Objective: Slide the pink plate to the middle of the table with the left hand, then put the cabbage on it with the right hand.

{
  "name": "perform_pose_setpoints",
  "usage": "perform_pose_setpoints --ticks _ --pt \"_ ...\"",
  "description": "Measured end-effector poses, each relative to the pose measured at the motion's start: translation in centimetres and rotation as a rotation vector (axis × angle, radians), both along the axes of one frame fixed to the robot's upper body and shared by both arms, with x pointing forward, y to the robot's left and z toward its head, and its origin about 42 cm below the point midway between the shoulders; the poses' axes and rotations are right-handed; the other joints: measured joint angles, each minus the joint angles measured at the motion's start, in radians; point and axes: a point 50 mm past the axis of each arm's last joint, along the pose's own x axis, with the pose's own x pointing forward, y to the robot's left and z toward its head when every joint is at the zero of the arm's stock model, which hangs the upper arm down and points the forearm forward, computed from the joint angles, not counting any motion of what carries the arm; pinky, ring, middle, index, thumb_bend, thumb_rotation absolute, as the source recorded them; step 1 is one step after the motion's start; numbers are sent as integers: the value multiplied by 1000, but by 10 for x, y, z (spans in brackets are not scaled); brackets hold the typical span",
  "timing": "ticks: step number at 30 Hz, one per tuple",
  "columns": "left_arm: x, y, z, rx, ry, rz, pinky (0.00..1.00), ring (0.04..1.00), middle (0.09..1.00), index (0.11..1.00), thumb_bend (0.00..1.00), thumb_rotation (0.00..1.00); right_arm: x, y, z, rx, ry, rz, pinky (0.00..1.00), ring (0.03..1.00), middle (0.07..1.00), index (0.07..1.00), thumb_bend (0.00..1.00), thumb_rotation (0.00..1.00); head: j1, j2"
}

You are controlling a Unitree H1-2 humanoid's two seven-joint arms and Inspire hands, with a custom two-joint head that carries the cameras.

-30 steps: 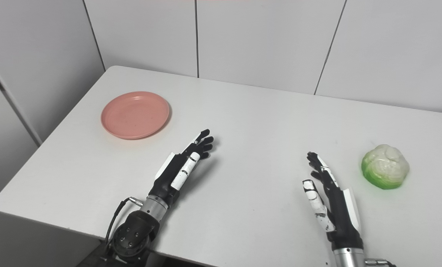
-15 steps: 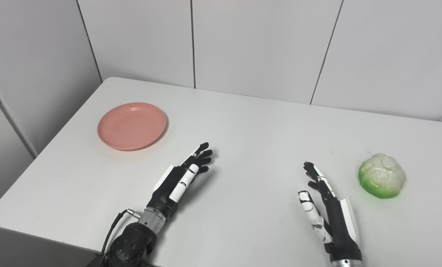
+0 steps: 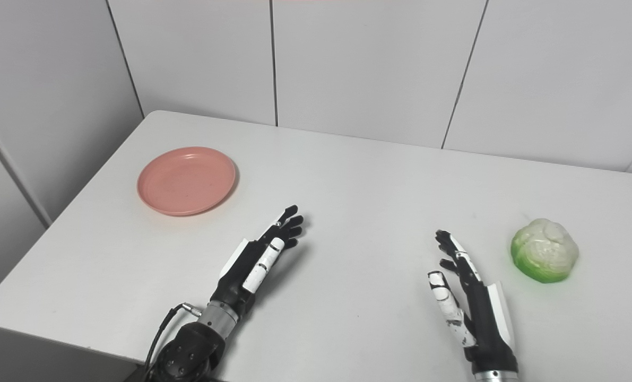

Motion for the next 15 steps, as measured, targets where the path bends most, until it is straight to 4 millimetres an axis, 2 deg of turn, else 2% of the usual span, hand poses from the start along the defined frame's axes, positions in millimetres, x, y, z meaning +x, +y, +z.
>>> perform_pose_setpoints --ticks 6,9,15 --pt "0 1 11 -21 13 -14 908 927 943 928 434 1000 0 0 0 6 0 0 823 883 886 882 269 1000 3 0" --pt "4 1 17 -35 11 -21 913 929 946 931 456 1000 0 0 0 6 0 1 834 886 886 883 273 1000 2 0" --pt "20 3 54 -23 -83 -33 898 924 945 936 511 1000 1 1 1 7 -1 2 834 884 884 880 281 1000 3 0"
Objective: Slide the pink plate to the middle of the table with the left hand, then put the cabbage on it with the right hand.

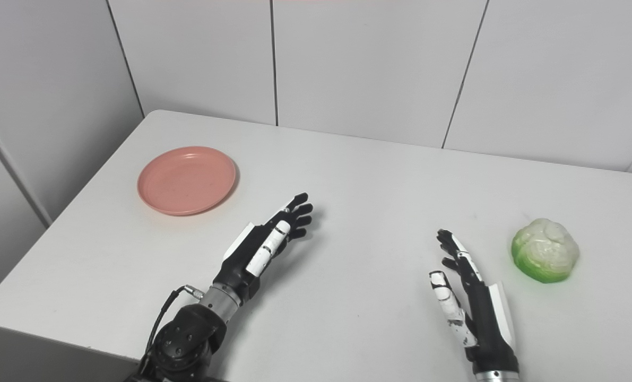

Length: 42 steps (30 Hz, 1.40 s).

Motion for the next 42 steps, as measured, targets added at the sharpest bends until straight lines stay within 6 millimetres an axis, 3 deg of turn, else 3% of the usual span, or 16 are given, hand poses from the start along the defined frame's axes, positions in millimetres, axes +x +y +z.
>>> perform_pose_setpoints --ticks 5,22,32,42 --pt "15 9 29 26 -82 2 894 926 948 941 494 1000 0 0 0 1 0 1 841 881 879 875 277 1000 2 0" --pt "49 57 87 -17 -213 95 928 936 948 942 487 1000 1 1 0 1 -16 10 824 880 883 881 259 1000 17 -11" --pt "66 121 104 -14 -235 272 940 932 938 925 501 1000 1 1 0 4 -20 11 828 885 884 882 259 1000 29 -15" --pt "81 158 114 -28 -233 367 904 915 932 928 491 1000 0 0 0 10 -20 10 835 889 884 881 283 1000 35 -25"
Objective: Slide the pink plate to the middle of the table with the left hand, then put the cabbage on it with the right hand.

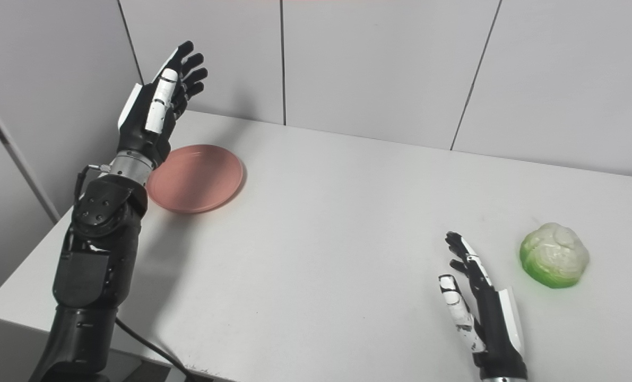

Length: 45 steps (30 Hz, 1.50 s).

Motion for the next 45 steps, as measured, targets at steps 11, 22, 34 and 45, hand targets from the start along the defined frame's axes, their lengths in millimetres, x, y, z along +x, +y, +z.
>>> perform_pose_setpoints --ticks 11,22,34,45 --pt "6 42 -4 -65 23 109 906 921 927 911 435 1000 -1 -1 0 -2 1 0 838 882 880 877 286 1000 12 -9" --pt "10 76 -16 -130 54 185 838 856 858 824 454 949 -2 -2 1 9 -1 -4 852 888 886 883 269 1000 21 2" --pt "14 96 -44 -185 100 233 833 857 860 840 402 970 -3 -4 1 26 6 4 856 891 888 882 256 1000 34 17" --pt "16 108 -68 -222 172 271 812 825 835 817 398 999 -3 -5 1 26 7 7 848 888 886 880 266 1000 32 29"
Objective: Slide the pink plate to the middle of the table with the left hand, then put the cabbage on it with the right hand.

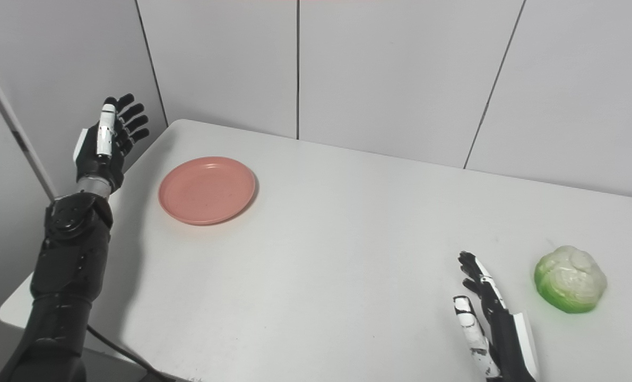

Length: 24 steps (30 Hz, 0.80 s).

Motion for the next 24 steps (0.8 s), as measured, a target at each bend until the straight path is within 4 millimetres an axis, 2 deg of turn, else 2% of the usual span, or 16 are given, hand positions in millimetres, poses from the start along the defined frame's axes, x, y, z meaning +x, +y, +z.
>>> perform_pose_setpoints --ticks 4,10,21,24 --pt "3 4 -16 -44 44 2 824 842 847 828 414 973 0 0 0 -1 0 0 839 881 880 874 268 1000 -2 3" --pt "5 6 -44 -62 115 10 817 840 838 813 387 1000 0 0 0 -2 0 0 845 882 877 872 270 1000 -5 5" --pt "9 5 -56 -69 144 -5 806 829 832 830 385 1000 0 1 0 -4 -2 0 844 888 885 880 261 1000 -12 15" --pt "9 4 -66 -72 169 -7 828 858 859 846 393 1000 0 1 0 -3 -2 0 845 886 882 880 273 1000 -12 17"
